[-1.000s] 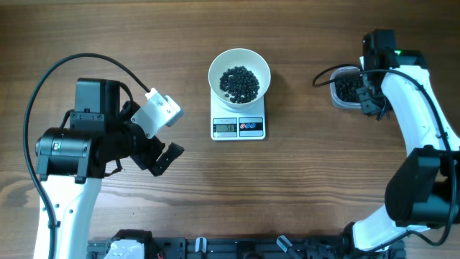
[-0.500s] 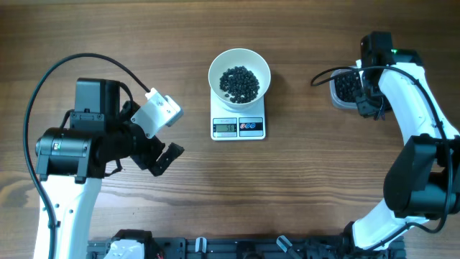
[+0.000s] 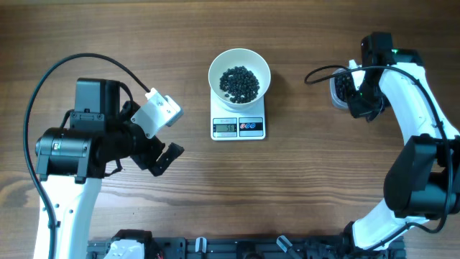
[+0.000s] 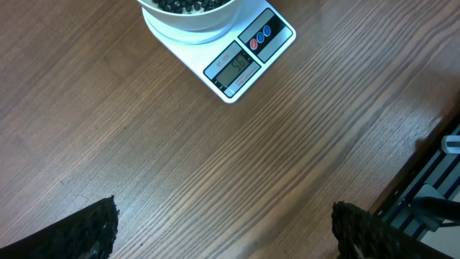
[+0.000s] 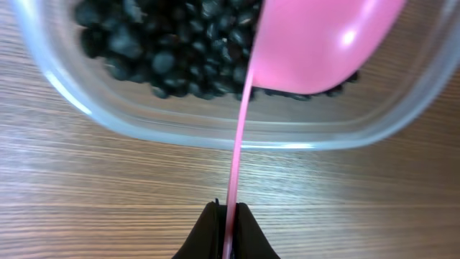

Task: Scoop item into bowl and weigh 150g on scale
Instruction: 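Dip the scoop into the black beans with the right gripper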

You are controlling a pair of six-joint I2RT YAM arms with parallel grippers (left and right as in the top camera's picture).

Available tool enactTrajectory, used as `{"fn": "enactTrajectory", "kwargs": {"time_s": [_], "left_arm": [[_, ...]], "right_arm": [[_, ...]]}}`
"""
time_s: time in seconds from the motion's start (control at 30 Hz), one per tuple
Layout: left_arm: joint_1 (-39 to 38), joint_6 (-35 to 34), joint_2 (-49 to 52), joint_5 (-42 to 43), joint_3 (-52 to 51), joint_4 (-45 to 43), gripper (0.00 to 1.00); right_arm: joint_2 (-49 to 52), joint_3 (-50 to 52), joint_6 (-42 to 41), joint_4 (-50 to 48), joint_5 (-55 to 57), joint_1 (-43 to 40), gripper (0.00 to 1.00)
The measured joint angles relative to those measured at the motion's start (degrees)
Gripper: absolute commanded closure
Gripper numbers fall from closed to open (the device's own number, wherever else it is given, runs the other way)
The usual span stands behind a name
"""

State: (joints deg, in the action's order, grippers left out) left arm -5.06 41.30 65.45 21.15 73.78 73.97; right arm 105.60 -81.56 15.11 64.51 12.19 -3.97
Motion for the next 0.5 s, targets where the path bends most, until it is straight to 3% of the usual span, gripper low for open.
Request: {"fn": "enactTrajectory", "kwargs": {"time_s": [0.5], "left_arm": [[0.00, 0.00, 0.00, 0.00, 0.00, 0.00, 0.00]], "right_arm": [[0.00, -1.11, -1.55, 3.13, -12.96, -1.57, 0.96]]}}
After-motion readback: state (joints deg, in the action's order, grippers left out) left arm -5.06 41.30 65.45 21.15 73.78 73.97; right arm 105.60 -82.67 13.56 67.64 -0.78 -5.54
